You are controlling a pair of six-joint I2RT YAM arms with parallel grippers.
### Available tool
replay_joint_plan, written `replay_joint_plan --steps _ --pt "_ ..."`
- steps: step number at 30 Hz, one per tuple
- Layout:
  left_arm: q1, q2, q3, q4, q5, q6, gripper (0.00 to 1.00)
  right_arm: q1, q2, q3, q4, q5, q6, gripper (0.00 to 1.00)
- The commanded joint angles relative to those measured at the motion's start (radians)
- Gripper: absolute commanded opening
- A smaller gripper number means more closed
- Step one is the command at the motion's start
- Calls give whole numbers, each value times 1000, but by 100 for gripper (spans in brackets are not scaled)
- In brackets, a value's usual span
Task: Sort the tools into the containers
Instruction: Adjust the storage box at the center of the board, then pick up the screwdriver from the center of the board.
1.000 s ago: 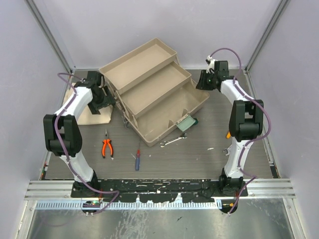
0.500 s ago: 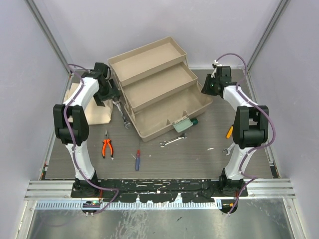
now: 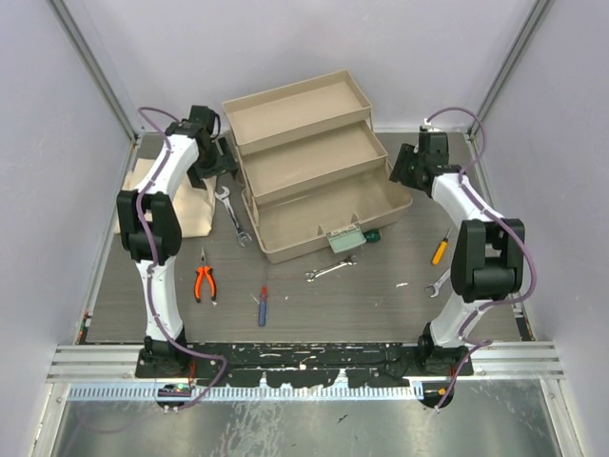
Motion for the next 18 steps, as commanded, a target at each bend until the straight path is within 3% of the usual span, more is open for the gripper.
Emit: replay_joint_plan --steps 1,4,7,18 --pt "-3 -109 -26 77 48 -3 86 3 -195 -67 71 125 50 63" --pt "13 -178 -72 93 31 8 87 -1 -290 -146 98 167 93 72" --pt "30 -268 -138 116 4 9 94 0 -365 -213 100 182 164 77" --pt "31 -622 -466 319 -43 58 100 -1 -637 -479 32 114 366 77"
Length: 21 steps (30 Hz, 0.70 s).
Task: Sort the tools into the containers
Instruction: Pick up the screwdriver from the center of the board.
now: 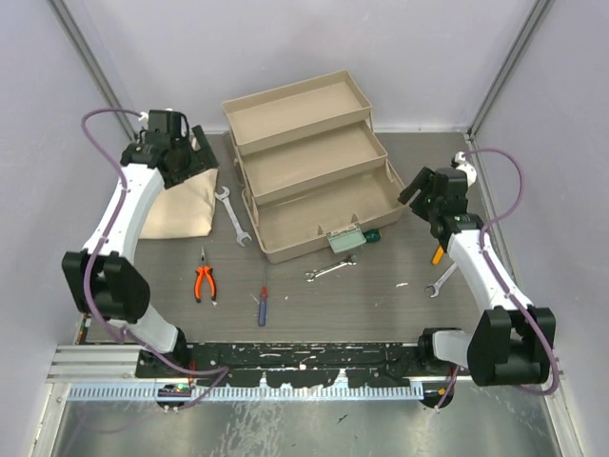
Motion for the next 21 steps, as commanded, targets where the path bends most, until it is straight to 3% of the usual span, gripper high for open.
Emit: replay_joint_plan --steps 1,9,21 --pt "0 -144 -114 157 -30 52 100 -1 -140 -110 -15 -21 121 76" --pt "-73 -241 -195 186 -148 139 99 10 -281 -335 51 -105 334 68" --pt "-78 -243 -196 170 -145 142 98 208 -139 -494 360 -19 634 67"
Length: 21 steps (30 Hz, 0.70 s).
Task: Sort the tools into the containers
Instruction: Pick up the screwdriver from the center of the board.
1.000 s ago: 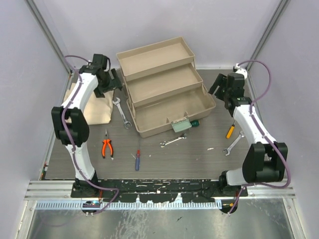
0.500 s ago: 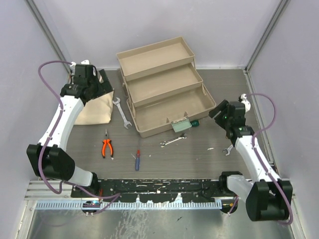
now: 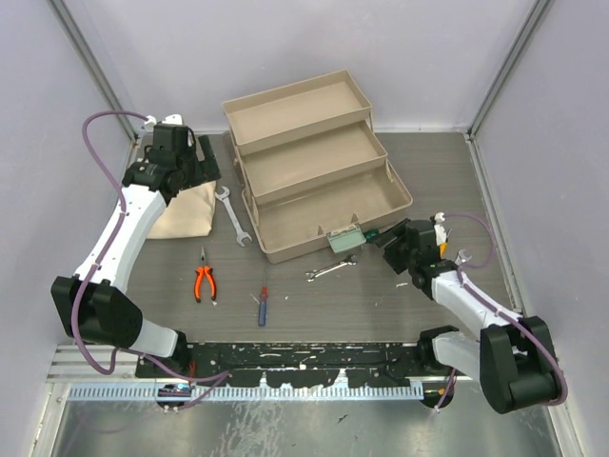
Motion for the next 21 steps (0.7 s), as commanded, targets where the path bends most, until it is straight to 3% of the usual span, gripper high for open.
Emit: replay_joint_plan --steps 1,12,21 --pt "2 -37 5 46 -18 20 98 53 52 -16 210 71 150 67" --pt "8 -18 11 32 -16 21 98 59 208 -30 364 101 206 64" --pt "20 -4 16 27 1 15 98 59 300 7 389 100 198 60"
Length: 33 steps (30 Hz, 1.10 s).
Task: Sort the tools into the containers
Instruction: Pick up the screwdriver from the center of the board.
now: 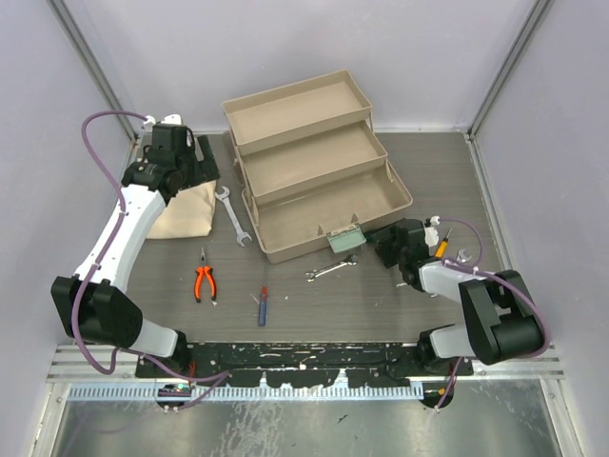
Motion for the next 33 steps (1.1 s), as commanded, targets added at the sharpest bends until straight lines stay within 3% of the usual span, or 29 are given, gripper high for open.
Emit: replay_joint_plan --steps 1,13,19,22,33 --pt "13 -4 16 26 -1 11 98 4 38 40 60 29 12 59" --pt "33 10 18 21 27 -3 98 5 127 66 94 45 -19 46" --pt "37 13 16 21 35 -6 98 4 119 54 96 70 -69 26" --pt "38 13 14 21 36 -6 98 4 79 44 82 87 -111 20" --pt "43 13 11 21 39 -8 98 4 -229 66 -184 237 -297 20"
